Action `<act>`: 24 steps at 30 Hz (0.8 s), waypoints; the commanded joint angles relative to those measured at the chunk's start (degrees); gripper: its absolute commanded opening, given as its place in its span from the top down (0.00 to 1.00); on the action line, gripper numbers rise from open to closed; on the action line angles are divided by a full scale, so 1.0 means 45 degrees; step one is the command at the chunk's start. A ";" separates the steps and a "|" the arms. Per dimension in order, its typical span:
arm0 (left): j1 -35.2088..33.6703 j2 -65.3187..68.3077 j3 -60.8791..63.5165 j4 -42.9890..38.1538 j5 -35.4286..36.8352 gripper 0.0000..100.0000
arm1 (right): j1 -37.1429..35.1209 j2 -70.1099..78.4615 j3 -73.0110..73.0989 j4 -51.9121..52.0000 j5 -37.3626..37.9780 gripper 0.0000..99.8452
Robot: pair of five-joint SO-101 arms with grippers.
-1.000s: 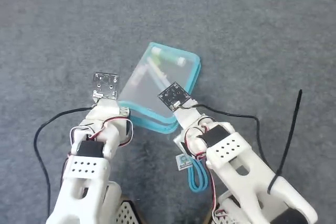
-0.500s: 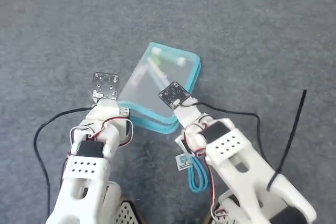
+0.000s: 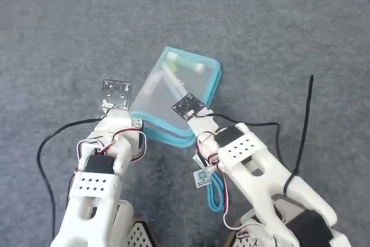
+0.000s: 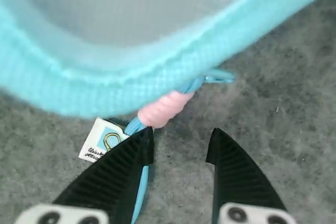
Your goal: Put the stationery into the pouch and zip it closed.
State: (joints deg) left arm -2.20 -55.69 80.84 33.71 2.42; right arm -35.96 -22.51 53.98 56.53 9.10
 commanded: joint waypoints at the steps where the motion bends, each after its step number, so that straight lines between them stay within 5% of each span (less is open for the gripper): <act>1: -0.0117 0.0000 -0.0694 -0.0391 0.0215 0.99 | 0.0205 -0.0283 -0.0625 -0.0537 0.1035 0.82; 15: -0.0117 0.0000 -0.0694 -0.0430 0.0215 0.99 | 0.0127 -0.2647 -0.0684 -0.1045 0.0938 0.82; 24: -0.0117 0.0000 -0.0694 -0.0391 0.0215 0.99 | 0.0205 -0.1280 -0.0527 -0.3233 0.0879 0.82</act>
State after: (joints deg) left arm -2.64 -55.69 80.84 33.71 2.42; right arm -35.34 -29.01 54.07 45.80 13.76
